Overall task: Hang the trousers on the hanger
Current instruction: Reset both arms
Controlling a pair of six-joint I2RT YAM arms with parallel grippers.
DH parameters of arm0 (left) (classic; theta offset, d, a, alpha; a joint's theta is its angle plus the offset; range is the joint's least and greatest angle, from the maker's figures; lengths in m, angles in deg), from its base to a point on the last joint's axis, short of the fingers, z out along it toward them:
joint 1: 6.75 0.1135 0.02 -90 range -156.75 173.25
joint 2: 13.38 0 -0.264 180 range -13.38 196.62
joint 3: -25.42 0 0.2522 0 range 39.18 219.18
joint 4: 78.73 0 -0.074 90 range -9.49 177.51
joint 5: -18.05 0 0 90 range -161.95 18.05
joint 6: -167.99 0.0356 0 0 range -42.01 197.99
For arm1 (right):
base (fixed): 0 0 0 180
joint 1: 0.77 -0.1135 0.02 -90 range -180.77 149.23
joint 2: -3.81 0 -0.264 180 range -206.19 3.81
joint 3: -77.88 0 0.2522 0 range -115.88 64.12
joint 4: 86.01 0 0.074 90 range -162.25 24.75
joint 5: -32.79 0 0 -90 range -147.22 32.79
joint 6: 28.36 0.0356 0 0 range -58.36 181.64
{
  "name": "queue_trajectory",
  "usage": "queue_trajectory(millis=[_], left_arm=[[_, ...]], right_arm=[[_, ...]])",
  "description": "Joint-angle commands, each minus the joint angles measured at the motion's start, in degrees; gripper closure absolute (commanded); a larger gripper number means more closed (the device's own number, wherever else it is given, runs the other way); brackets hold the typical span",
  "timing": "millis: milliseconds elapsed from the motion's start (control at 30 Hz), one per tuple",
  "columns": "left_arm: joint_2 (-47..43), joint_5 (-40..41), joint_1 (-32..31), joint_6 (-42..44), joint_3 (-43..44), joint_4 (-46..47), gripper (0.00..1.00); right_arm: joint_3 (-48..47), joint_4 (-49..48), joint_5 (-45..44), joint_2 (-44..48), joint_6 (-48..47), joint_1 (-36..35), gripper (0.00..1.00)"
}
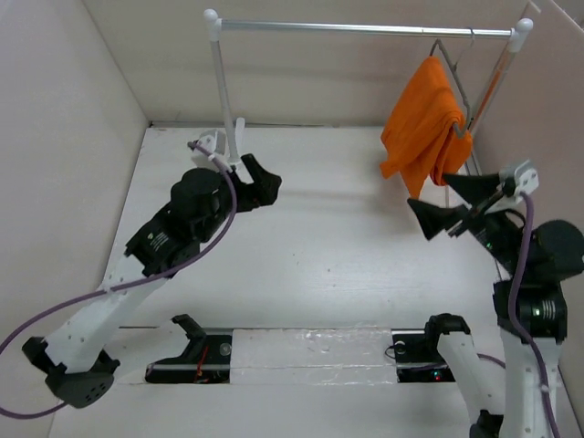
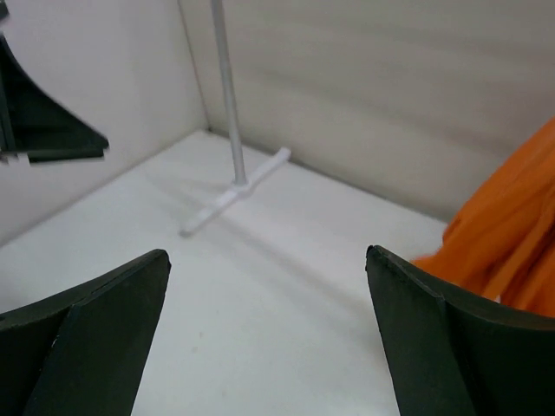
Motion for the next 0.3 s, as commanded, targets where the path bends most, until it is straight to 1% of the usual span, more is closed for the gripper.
queue_trajectory(millis=[0,33,67,100,167,200,267], left_arm=[[-7.75,4.74,0.20,-0.98,-7.29,-3.88,0.13],[-9.42,4.66,0.20,-2.72,-9.42,-4.15,0.14],[-13.09,4.48,0.20,-3.61,-11.01,-4.24,0.14],[-14.69,3.70,0.20,-4.49,-14.42,-3.80,0.14],[-18.55,2.29,0.20,-6.51,-17.69,-2.49,0.15],[-19.45,0.98,0.20,-7.13,-20.14,-0.83,0.15],[-19.55,0.26,0.20,-8.53,-20.87,0.24,0.14]], right_arm=[[4.26,15.89,-7.44,7.42,-12.50,-4.51,0.00],[5.49,21.31,-8.33,9.71,-14.35,-4.52,0.00],[7.94,23.98,-9.65,13.82,-15.07,-5.13,0.00],[9.10,28.18,-11.66,15.78,-15.42,-5.14,0.00],[12.78,30.41,-12.30,18.86,-15.25,-5.14,0.00],[13.84,30.86,-11.95,20.61,-15.07,-5.14,0.00],[14.99,29.99,-11.16,20.72,-13.41,-5.66,0.00]])
